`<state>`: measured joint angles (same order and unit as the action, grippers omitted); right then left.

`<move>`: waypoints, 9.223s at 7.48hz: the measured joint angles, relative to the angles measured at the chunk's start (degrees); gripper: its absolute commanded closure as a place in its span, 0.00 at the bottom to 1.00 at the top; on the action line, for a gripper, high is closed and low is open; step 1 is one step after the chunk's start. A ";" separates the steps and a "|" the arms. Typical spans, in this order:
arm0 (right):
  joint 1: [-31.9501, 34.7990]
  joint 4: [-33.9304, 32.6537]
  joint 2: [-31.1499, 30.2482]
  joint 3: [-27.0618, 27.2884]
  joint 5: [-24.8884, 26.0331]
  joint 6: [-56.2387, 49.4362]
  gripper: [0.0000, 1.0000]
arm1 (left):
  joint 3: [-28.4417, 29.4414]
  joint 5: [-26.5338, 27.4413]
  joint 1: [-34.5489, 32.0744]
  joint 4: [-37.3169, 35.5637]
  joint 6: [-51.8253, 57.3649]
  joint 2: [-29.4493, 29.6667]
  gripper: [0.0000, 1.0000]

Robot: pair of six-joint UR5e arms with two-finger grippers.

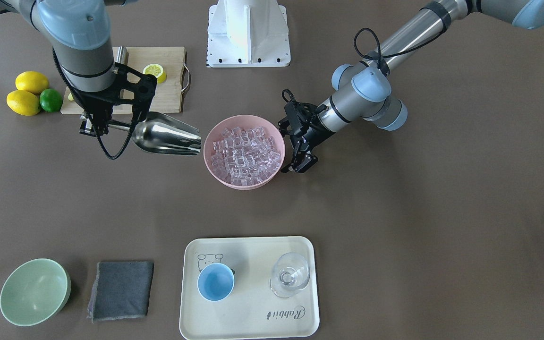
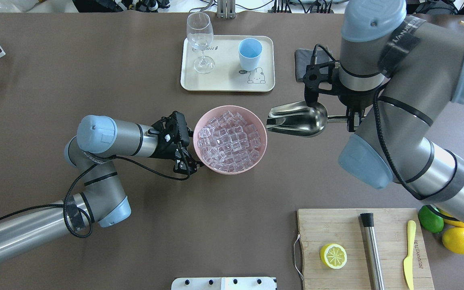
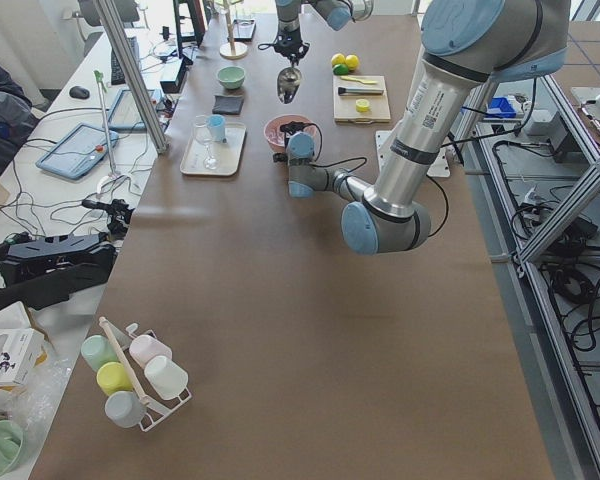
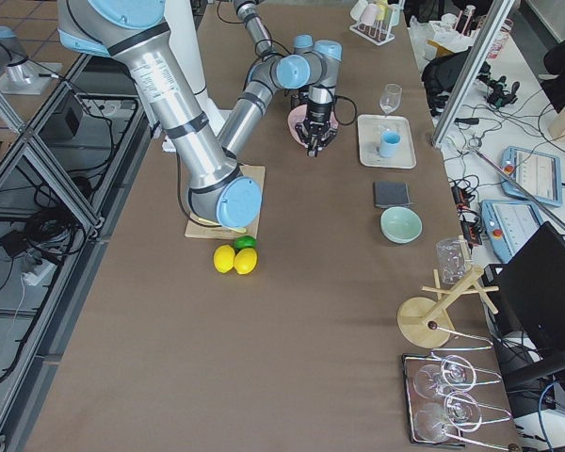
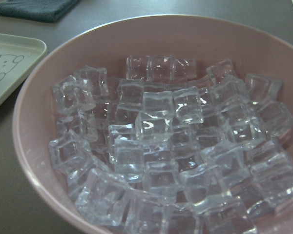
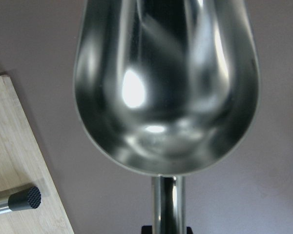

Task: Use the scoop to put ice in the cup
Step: 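Carry the scoop over the pink bowl with the right gripper while the left holds it, then lower the scoop into the ice cubes with the right gripper, then drag the scoop through the ice and lift it out with the right gripper, then carry the loaded scoop to the small blue cup with the right gripper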

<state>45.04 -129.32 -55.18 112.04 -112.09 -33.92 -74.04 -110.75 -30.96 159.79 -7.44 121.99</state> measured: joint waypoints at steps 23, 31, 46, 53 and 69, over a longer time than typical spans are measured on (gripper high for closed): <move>-8.61 -22.88 23.18 -23.18 13.37 0.46 1.00 | -0.58 -0.43 1.26 0.13 0.23 -0.44 0.03; -11.29 -16.67 24.68 -29.34 13.38 3.08 1.00 | -0.58 -0.43 1.26 0.17 0.23 -0.59 0.03; -13.30 -1.45 21.95 -28.83 12.08 13.99 1.00 | -0.67 -1.07 1.26 0.17 0.26 -1.15 0.03; -12.34 2.83 17.29 -21.74 9.71 16.85 1.00 | -0.99 -1.31 1.26 0.34 0.24 -1.31 0.03; -3.02 38.67 1.44 -7.06 -2.14 45.08 1.00 | -1.02 -1.58 1.26 0.32 0.26 -1.40 0.03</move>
<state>42.01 -90.65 -53.74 104.97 -114.23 11.16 -75.06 -112.33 -29.71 160.11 -7.18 120.59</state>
